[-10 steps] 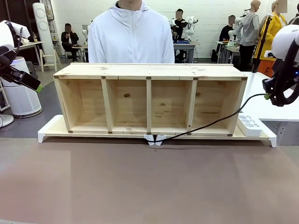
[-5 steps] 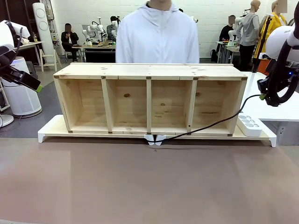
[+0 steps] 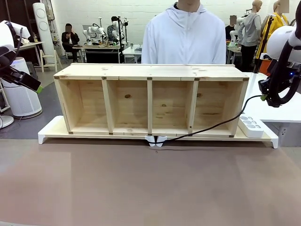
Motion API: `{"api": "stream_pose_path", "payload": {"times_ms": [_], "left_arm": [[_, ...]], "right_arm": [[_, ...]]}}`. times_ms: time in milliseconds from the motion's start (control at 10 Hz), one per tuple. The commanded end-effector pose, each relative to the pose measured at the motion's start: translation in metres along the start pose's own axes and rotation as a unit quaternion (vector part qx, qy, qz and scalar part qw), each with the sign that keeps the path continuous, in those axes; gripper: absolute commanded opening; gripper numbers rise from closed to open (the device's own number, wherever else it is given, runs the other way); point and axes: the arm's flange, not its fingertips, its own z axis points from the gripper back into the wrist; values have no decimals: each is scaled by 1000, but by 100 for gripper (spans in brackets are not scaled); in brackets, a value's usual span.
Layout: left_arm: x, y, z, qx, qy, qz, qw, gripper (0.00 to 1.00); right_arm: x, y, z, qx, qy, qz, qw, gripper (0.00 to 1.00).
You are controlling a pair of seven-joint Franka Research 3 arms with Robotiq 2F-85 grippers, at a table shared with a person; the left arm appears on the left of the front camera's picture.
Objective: Perform cable management.
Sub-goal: Release the Power Cable when the human grasps it.
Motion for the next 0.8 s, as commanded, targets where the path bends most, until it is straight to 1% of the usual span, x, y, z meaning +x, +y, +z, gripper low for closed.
{"api": "stream_pose_path", "payload": {"times_ms": [0, 700], "left_arm": [[1, 0, -2, 4, -3, -1, 1000, 100], [1, 0, -2, 4, -3, -1, 1000, 100]], "right_arm": [[-1, -2, 0, -1, 0, 2, 1000, 14], [-1, -2, 0, -1, 0, 2, 1000, 14]]}}
